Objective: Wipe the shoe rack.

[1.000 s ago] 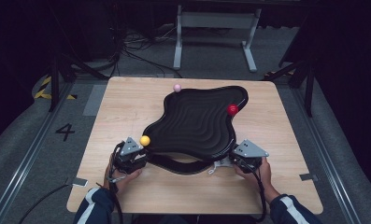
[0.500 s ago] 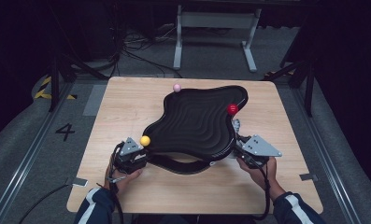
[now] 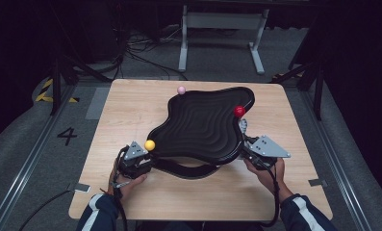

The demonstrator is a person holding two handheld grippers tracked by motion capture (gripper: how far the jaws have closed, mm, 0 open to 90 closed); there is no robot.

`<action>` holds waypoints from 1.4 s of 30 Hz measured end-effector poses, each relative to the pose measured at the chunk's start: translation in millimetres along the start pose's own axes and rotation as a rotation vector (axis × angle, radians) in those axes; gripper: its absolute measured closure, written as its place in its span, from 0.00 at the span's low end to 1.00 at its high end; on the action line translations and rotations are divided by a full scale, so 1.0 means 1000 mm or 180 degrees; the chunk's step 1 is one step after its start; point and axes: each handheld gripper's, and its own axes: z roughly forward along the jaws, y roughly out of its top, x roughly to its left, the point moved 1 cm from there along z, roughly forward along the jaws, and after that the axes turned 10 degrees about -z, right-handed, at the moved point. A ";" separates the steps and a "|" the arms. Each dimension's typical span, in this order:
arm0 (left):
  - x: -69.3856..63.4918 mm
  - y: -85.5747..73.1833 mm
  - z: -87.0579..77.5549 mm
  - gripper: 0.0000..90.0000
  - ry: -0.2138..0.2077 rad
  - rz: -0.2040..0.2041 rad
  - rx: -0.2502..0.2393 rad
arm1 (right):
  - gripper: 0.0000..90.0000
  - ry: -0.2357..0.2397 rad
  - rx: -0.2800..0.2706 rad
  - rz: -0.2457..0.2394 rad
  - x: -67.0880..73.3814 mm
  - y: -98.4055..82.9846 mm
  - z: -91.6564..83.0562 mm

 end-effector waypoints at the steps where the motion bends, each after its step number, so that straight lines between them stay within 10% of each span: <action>1: 0.000 0.000 0.000 0.81 0.0004 0.0011 0.0002 | 0.87 0.0019 0.0058 -0.0026 0.002 -0.003 0.002; 25: -0.002 0.001 0.003 0.80 -0.0025 0.0031 -0.0014 | 0.87 0.0350 0.0795 -0.0033 0.027 -0.051 0.032; 42: -0.001 0.002 0.006 0.80 -0.0053 0.0012 -0.0015 | 0.87 -0.0194 -0.0194 0.0086 -0.015 0.011 0.000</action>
